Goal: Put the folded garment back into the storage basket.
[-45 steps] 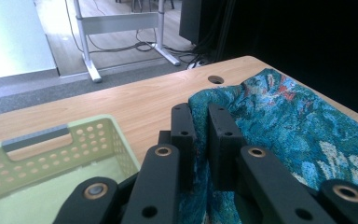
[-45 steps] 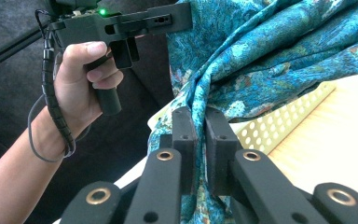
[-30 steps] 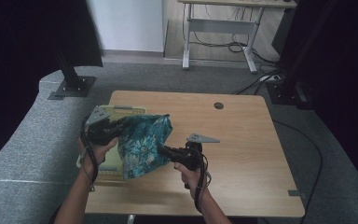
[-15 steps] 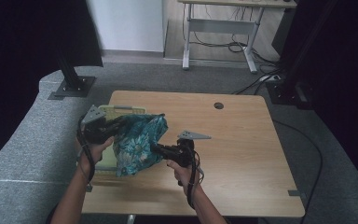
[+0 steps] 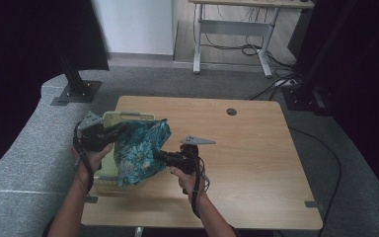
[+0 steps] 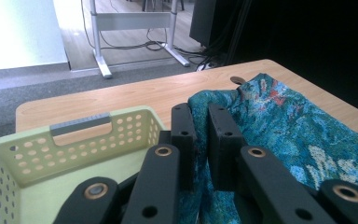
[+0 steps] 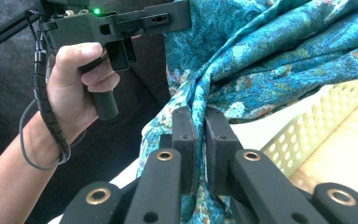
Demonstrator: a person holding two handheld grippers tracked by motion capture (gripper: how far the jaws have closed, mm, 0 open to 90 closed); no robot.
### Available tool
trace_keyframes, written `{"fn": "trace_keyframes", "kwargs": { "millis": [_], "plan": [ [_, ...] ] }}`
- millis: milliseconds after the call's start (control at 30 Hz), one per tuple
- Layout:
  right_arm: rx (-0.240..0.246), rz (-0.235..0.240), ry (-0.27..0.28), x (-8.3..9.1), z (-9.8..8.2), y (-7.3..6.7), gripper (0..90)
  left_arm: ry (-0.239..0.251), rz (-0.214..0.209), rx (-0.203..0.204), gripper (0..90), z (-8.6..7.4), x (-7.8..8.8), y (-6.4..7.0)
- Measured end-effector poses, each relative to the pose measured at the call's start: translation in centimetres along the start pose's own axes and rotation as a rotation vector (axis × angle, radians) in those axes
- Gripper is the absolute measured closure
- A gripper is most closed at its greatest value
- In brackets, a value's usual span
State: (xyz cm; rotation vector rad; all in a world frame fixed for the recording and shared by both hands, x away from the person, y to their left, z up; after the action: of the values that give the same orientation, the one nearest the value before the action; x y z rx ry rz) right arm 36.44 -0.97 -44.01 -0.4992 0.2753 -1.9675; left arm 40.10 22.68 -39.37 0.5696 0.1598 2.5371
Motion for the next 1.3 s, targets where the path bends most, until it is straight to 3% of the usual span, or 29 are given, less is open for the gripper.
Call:
{"fn": "trace_keyframes", "kwargs": {
  "millis": [867,1300],
  "plan": [
    [0.027,0.017,-0.011,-2.8,1.0,-0.8,83.0,0.014,0.013,0.034,82.1,0.2,0.8,-2.6],
    [0.018,0.013,-0.013,-4.1,1.0,-0.3,83.0,0.015,0.012,0.043,82.1,0.0,0.3,-3.5]
  ]
}}
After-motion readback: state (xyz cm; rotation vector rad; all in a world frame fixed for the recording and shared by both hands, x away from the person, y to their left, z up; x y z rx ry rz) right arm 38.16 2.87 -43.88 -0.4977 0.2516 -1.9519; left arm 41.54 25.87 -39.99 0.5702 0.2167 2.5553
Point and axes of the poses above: each handheld gripper's, and its own axes: x roughly backward along the jaws, z roughly out of its top, y roughly to its right, the point moved 4 cm from there along -x, roughly forward along the jaws, and after that the axes turned 7 degrees about x, right-handed, at the moved point
